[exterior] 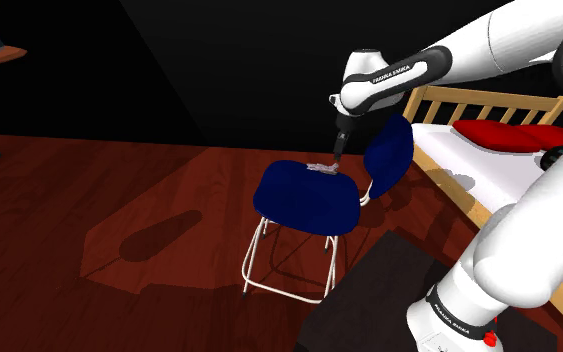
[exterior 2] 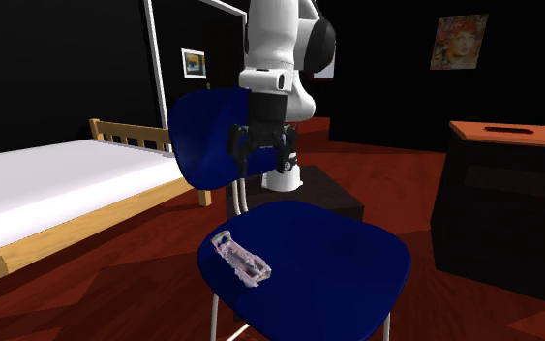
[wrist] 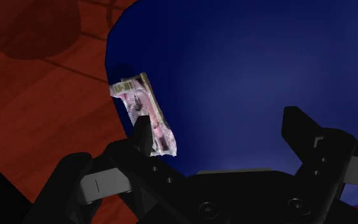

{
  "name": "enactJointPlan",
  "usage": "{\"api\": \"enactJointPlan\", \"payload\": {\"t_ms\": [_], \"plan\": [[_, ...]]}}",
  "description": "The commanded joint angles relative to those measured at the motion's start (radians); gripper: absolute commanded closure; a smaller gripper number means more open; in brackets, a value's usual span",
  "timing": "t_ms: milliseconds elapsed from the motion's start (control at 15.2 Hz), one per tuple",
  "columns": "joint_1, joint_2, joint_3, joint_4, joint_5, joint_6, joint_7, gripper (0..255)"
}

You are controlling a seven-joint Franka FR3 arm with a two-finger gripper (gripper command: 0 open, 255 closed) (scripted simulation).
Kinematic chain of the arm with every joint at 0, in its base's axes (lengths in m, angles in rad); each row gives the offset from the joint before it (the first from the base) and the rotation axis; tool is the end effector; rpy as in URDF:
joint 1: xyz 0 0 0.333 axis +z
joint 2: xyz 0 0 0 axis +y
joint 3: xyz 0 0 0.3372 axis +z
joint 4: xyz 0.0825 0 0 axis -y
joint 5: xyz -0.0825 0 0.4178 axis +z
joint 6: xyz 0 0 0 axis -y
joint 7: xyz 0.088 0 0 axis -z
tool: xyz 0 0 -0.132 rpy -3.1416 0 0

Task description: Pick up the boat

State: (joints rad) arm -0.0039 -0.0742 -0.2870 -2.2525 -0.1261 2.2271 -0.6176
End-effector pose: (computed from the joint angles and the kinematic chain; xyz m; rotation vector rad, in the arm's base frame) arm 0.5174 -0.1621 0.3756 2.9874 0.6081 0.0098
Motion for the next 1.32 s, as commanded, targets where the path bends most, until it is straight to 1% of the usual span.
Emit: {"api": "enactJointPlan", "payload": {"t_ms": [0, 264, 528, 594, 1056, 1188, 1254], "plan": [[-0.006, 0.080, -0.014, 0.040, 0.020, 0.041, -0.060, 0], [-0.025, 0.241, -0.019, 0.141, 0.069, 0.098, -0.162, 0], [-0.058, 0.402, -0.004, 0.265, 0.115, 0.133, -0.255, 0], [-0.060, 0.409, -0.002, 0.271, 0.116, 0.135, -0.258, 0], [-0.070, 0.475, 0.009, 0.253, 0.136, 0.218, -0.264, 0], [-0.070, 0.475, 0.009, 0.253, 0.136, 0.218, -0.264, 0], [-0.070, 0.476, 0.009, 0.252, 0.136, 0.219, -0.265, 255]]}}
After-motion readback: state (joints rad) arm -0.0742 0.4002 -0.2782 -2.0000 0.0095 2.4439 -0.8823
